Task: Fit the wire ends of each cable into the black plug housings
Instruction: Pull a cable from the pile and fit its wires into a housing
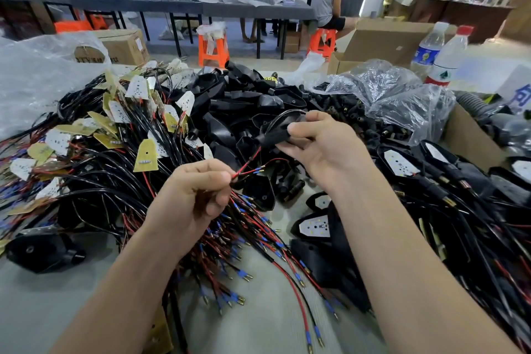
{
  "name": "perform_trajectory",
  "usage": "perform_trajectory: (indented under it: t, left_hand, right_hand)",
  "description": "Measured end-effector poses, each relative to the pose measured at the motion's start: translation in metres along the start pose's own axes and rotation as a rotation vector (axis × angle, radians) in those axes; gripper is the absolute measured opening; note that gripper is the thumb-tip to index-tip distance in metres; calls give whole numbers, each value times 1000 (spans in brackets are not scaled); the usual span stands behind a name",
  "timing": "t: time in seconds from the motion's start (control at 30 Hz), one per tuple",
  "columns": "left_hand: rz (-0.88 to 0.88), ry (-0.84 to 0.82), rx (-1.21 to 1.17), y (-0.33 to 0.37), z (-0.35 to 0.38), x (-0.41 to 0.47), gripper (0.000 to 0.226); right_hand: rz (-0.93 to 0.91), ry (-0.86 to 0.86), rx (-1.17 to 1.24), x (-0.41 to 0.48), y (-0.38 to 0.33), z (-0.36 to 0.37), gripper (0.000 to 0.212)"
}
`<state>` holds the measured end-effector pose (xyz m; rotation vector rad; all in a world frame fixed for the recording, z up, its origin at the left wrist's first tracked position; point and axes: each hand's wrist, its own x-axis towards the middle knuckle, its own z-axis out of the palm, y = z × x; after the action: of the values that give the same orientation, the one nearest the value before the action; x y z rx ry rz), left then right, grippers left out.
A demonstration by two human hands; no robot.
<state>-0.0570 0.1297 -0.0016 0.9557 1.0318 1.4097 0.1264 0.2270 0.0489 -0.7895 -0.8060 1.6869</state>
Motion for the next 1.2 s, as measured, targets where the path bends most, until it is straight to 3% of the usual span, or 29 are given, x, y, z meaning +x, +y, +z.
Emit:
perform_trajectory:
  t: [0.33,0.6,0.7,0.83,0.93,1.03,1.13,1.2]
  left_hand:
    - [-67,-435,11,-5,0,0,10]
    - [-203,-654,-137,-9,-11,5,9]
    - [-155,-590,-62,-11,-9,5,12]
    - [-150,-529,235,-15,0,5,4]
    - [-178,-543,352,-21,9,5,31]
    - [-228,-327,329,-29,18,8,54]
    - [-208,-142,320,-36,24,11,43]
    - [-160,-111,333,-37,25,12,44]
  right_hand:
    - [238,93,345,-5,26,2,46]
    - [290,218,201,-6,41,11,46]
    - [268,214,209,-5,39,10,40]
    - [263,150,238,-7,36,1,37]
    - [172,79,72,-8,39,-5,54]
    - [46,42,-61,-11,41,-7,56]
    - [19,-4,-98,-14,41,-8,58]
    - [68,-41,-99,-15,41,-10,54]
